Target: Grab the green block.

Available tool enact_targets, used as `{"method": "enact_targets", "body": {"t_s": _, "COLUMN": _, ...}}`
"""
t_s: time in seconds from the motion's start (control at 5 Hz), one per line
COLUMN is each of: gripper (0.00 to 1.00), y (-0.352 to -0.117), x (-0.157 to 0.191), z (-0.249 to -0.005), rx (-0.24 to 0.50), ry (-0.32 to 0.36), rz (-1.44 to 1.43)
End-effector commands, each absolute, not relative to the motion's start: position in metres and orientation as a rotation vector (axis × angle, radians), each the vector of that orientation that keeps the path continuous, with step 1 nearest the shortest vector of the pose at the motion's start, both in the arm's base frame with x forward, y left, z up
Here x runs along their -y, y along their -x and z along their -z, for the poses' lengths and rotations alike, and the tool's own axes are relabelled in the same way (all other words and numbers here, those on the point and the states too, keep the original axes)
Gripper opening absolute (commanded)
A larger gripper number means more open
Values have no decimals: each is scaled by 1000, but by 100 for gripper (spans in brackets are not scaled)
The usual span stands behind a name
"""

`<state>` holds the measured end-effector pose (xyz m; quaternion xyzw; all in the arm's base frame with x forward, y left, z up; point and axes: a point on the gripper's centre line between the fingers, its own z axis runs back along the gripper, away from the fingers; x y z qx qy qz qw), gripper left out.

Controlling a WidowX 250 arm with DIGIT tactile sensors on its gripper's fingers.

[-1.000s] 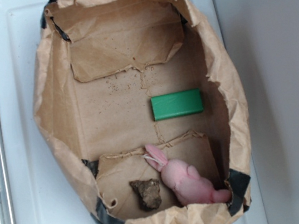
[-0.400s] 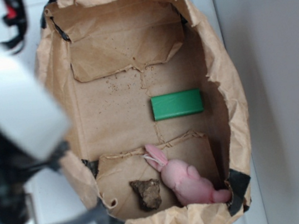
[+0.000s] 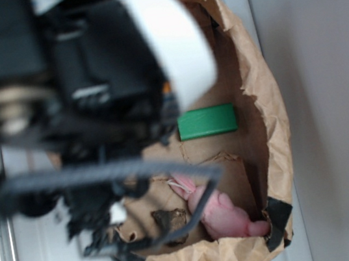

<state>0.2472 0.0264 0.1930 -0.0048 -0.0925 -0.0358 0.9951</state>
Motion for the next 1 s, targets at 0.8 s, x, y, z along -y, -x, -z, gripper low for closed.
{"method": "enact_targets", "body": {"t_s": 0.8, "gripper": 100, "y": -288, "x": -29, "z": -132, "rx": 227, "ry": 5, "rz": 4}}
